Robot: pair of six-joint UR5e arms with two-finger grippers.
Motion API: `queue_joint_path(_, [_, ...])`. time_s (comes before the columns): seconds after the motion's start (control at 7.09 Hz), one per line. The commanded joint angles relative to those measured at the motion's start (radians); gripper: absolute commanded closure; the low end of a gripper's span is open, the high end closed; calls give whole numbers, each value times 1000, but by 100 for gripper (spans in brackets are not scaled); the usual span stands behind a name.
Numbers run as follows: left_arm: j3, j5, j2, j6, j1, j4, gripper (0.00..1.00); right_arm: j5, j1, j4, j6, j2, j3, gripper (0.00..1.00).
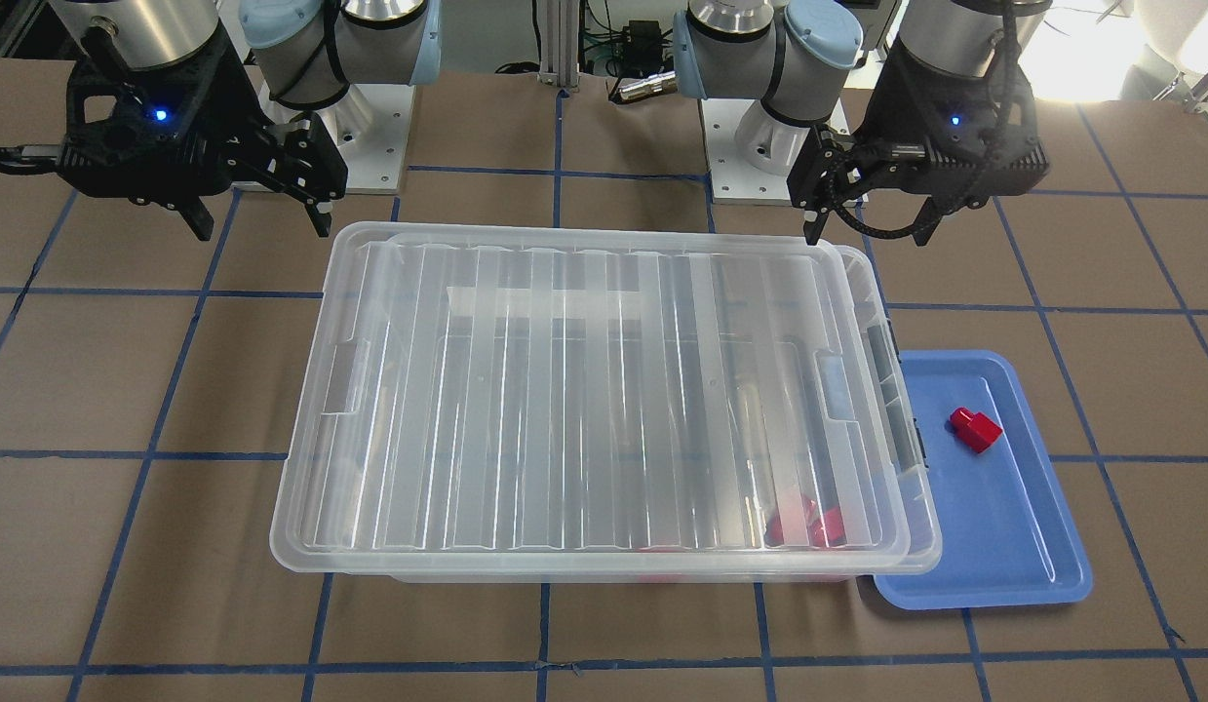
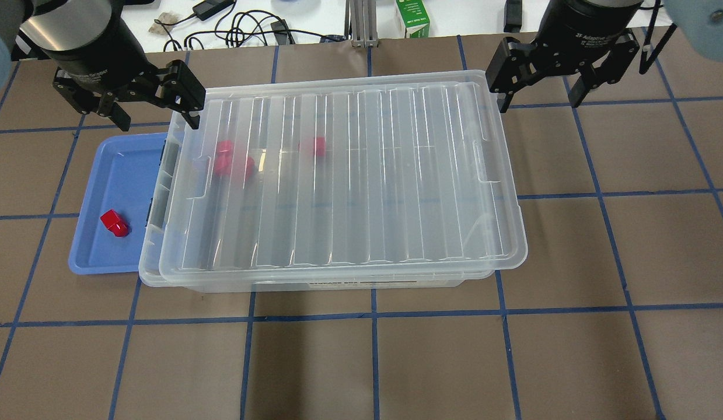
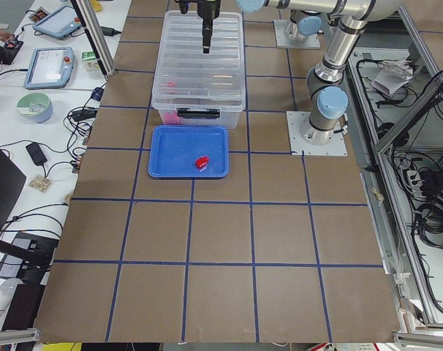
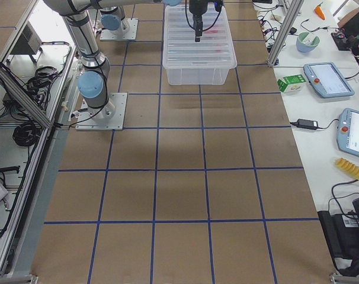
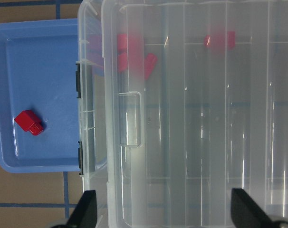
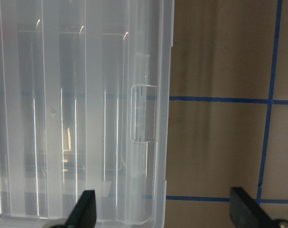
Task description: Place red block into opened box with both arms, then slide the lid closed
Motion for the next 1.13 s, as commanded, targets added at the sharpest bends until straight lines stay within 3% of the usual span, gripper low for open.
queue_joint_path(0.0, [-3, 0, 0, 0, 0, 0, 0, 1, 0, 0, 0, 2, 0, 0])
queue_joint_path(0.71, [-6, -16, -11, 5, 43, 49, 0, -10, -20, -5, -5, 20, 20, 0])
queue_joint_path(0.99, [-37, -36, -49, 14, 246, 67, 0, -15, -23, -200, -14, 95, 160, 0])
